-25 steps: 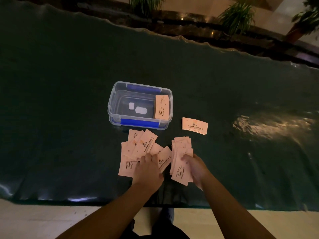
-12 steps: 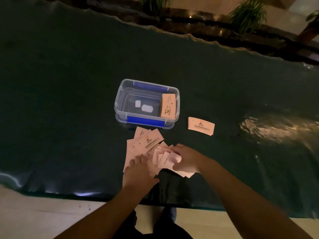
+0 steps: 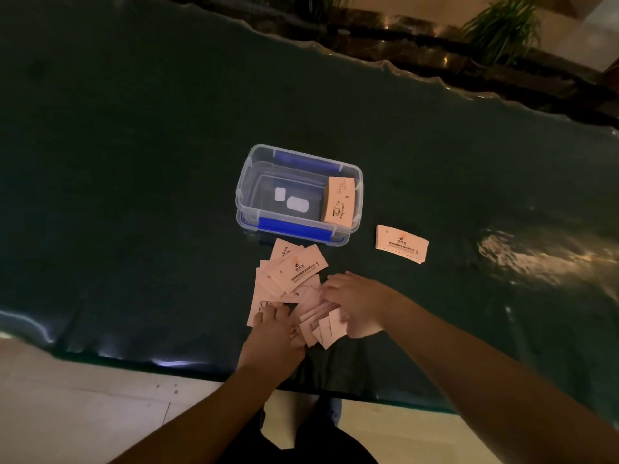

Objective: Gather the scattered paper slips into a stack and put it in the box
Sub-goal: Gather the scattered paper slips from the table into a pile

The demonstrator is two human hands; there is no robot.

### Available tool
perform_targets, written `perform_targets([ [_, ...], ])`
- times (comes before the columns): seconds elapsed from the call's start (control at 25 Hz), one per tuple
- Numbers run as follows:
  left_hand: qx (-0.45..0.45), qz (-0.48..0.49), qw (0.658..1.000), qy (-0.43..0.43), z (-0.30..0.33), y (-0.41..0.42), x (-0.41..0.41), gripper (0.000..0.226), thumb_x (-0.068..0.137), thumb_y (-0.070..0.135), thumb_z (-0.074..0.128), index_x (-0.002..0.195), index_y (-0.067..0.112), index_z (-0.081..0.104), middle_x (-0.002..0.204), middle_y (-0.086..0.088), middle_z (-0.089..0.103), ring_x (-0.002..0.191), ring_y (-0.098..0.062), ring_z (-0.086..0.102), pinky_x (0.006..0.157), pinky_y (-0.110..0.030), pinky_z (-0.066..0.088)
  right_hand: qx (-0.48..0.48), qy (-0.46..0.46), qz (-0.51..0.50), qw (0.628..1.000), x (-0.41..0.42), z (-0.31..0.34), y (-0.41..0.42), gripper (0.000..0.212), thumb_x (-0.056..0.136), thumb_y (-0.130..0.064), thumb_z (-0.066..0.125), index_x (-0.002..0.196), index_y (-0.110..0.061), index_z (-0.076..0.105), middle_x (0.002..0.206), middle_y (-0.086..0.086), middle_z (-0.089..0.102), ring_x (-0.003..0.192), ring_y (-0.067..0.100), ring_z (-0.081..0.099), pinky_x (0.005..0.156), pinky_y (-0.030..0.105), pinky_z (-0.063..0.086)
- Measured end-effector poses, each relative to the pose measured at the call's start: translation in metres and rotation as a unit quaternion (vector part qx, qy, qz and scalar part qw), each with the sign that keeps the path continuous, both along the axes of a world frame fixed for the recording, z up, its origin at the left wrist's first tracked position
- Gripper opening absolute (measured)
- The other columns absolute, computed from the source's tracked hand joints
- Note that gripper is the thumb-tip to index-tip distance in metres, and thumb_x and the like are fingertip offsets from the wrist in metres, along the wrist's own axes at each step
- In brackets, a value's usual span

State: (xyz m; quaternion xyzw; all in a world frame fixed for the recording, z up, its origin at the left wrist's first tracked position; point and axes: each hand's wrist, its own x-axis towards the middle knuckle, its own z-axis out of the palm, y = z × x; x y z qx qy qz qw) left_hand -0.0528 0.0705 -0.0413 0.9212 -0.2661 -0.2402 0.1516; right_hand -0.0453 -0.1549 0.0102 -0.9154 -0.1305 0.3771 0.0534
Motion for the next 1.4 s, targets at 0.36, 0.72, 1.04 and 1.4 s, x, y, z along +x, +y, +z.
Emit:
perform_targets([
  [0.36, -0.078, 0.077, 0.992, 0.062, -0.001, 0.001, 0.016, 0.066, 0.086, 0.034, 0.074, 0.145, 0.02, 0.047, 0.143, -0.003, 0.048, 0.13, -0.021, 0.041, 0.112, -0.037, 0.036, 0.029, -0.06, -0.064, 0.996, -0.025, 0.002, -0.01, 0.084, 0.075, -0.029, 0.082, 0.15, -0.028, 0.044, 0.133, -0.005, 0.049, 0.116, 0.014, 0.049, 0.092, 0.032, 0.053],
  [0.72, -0.18, 0.262, 0.918, 0.239, -0.001, -0.018, 0.028, 0.007, 0.097, 0.023, 0.067, 0.102, 0.02, 0.072, 0.106, 0.001, 0.075, 0.094, -0.013, 0.07, 0.08, -0.036, 0.062, 0.322, 0.051, -0.563, 0.759, -0.047, -0.004, -0.019, 0.044, 0.086, -0.006, 0.073, 0.124, -0.024, 0.061, 0.119, 0.004, 0.072, 0.11, 0.027, 0.068, 0.098, 0.054, 0.055],
  [1.04, -0.257, 0.307, 0.843, 0.36, 0.008, -0.042, 0.021, 0.014, 0.1, 0.019, 0.063, 0.095, 0.025, 0.076, 0.099, 0.001, 0.08, 0.085, -0.013, 0.077, 0.08, -0.038, 0.065, 0.491, 0.071, -0.737, 0.458, -0.052, -0.015, 0.021, 0.042, 0.099, -0.004, 0.054, 0.137, -0.021, 0.056, 0.132, 0.017, 0.069, 0.121, 0.038, 0.065, 0.097, 0.055, 0.053],
  [1.4, -0.122, 0.323, 0.939, 0.013, 0.013, -0.016, 0.075, 0.06, 0.082, 0.042, 0.076, 0.133, 0.022, 0.051, 0.131, -0.001, 0.051, 0.119, -0.016, 0.047, 0.098, -0.036, 0.048, 0.445, 0.015, -0.746, 0.496, -0.03, -0.008, 0.013, 0.056, 0.099, -0.003, 0.059, 0.145, -0.03, 0.044, 0.134, 0.004, 0.064, 0.117, 0.029, 0.064, 0.09, 0.053, 0.053],
])
